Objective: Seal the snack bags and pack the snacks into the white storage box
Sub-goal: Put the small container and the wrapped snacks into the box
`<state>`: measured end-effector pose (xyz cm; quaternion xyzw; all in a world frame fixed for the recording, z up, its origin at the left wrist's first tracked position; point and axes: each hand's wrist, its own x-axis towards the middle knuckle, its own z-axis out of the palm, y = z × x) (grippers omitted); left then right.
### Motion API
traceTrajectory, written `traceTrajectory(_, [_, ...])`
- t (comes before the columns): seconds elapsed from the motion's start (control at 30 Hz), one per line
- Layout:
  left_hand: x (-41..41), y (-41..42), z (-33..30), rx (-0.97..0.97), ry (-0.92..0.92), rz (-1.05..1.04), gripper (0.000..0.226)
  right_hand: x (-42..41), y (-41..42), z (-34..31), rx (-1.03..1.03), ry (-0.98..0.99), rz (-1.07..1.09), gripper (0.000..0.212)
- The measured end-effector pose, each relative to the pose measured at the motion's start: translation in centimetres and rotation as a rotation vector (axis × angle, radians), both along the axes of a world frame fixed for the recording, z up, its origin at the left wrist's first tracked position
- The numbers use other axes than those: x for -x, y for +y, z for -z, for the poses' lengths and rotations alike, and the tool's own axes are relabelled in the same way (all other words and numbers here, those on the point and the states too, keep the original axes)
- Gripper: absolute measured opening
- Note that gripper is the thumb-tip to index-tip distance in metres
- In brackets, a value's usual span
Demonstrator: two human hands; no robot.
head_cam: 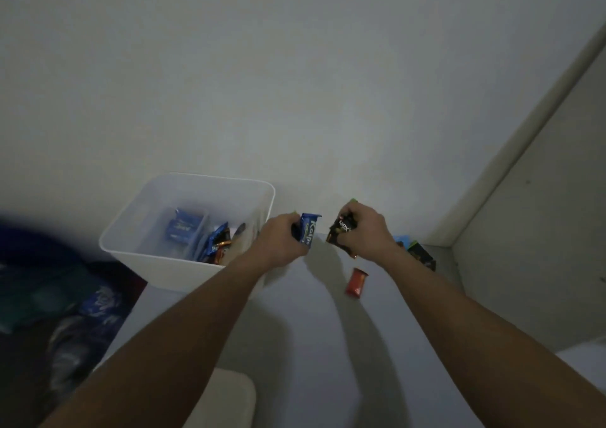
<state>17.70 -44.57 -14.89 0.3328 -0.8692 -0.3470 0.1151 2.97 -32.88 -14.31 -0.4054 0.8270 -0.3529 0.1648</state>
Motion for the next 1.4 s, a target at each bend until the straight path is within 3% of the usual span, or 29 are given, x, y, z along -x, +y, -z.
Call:
traceTrajectory(0.17, [-4.5, -6.2, -3.2, 0.086, -0.014, -0.144, 0.029, -4.3, -7.5, -4.2, 0.059, -0.031, -0.081, 0.034])
traceTrajectory(0.4, [-10.6, -12.3, -2.3, 0.04, -0.125, -0.271, 0.035, -10.0, -16.2, -3.4, -0.019, -0.071, -0.173, 0.037])
traceTrajectory(0.57, [-12.7, -13.9, -1.0, -0.029, -0.113, -0.287, 0.086, -12.3, -19.3, -1.3, -0.043, -0.063, -0.227, 0.051])
traceTrajectory(0.67, [-13.1, -14.3, -0.4, -0.035, -0.121, -0.285, 0.081, -11.9, -19.6, -0.6, -0.07, -0.119, -0.196, 0.054])
traceTrajectory(0.83, [-11.3, -14.2, -0.2, -0.009, -0.084, -0.304, 0.059, -8.6, -17.3, -1.0, -0.042, -0.118, -0.087, 0.045])
traceTrajectory(1.1, [-0.4, -7.4, -0.7, 0.049, 0.179, -0.13, 0.032, 0.9, -7.9, 0.2, -0.07, -0.206, 0.136, 0.032])
traceTrajectory(1.23, [4.5, -3.0, 1.2, 0.004, 0.181, 0.007, 0.032, 6.3, -1.7, 2.3, -0.141, -0.167, 0.252, 0.031])
traceTrajectory(1.4, [8.7, 1.8, 6.0, -0.068, -0.003, 0.145, 0.054, 11.5, 5.1, 6.1, -0.234, -0.149, 0.375, 0.03])
